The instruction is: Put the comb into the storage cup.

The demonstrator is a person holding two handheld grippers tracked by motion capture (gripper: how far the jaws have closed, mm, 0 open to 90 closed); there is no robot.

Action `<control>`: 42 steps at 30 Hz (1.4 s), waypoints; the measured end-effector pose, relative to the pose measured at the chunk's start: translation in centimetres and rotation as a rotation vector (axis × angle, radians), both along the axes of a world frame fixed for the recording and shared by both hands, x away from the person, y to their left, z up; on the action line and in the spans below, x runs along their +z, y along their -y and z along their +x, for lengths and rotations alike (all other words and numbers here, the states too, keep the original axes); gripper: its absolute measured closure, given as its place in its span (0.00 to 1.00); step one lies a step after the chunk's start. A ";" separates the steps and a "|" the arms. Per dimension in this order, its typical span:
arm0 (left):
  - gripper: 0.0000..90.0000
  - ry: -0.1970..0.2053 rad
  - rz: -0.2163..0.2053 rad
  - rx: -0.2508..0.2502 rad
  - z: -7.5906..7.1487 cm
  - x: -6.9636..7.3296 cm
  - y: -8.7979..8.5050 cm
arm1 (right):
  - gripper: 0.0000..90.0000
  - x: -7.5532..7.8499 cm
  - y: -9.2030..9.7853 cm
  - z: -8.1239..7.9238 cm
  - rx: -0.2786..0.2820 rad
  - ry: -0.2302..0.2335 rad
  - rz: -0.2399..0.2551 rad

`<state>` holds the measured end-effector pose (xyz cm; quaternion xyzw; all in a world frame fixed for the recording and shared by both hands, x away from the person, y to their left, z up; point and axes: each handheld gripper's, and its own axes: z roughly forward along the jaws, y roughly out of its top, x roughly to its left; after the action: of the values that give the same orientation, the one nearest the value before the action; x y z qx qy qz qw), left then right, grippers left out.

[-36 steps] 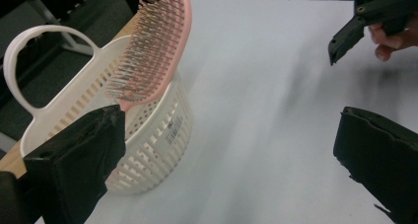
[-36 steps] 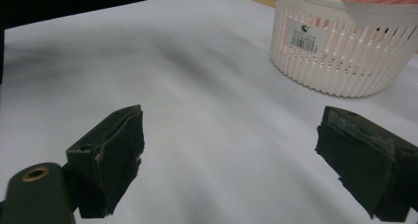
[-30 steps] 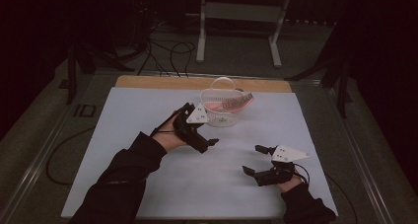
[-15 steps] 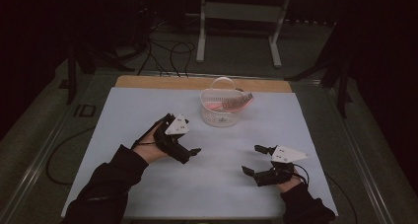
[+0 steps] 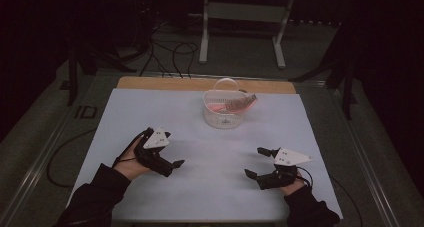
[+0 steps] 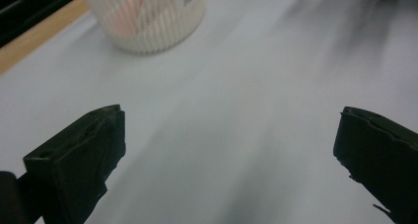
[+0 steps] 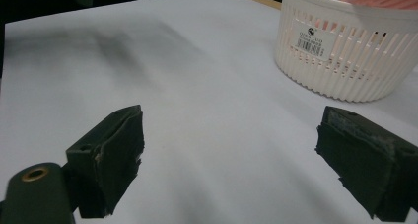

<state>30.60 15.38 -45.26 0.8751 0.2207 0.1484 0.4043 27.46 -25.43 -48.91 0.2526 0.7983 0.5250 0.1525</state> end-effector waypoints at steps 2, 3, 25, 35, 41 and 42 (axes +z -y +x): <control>0.00 -0.005 0.008 0.013 -0.4 -0.6 -0.6 | 0.12 0.0 0.0 0.0 0.000 -0.001 0.000; 0.00 -0.009 0.004 0.018 -0.7 -0.8 -1.0 | 0.12 0.0 0.0 0.0 0.001 -0.001 -0.001; 0.00 -0.089 -0.098 0.260 -5.0 -4.3 -8.7 | 0.12 -0.1 -0.2 0.0 0.004 0.000 -0.003; 0.00 -0.076 -0.088 0.375 -6.6 -5.0 -10.8 | 0.12 -0.2 -0.2 0.1 0.005 -0.003 -0.005; 0.00 -0.055 -0.077 0.417 -7.6 -5.3 -11.2 | 0.12 -0.2 -0.1 0.1 0.005 -0.013 -0.003; 0.00 -0.061 -0.078 0.426 -7.6 -5.4 -11.3 | 0.12 -0.2 -0.1 0.1 0.004 -0.013 -0.003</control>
<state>22.99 26.72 -50.63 0.7964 0.4183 0.1953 0.3906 27.61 -25.33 -49.15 0.2543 0.8005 0.5226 0.1465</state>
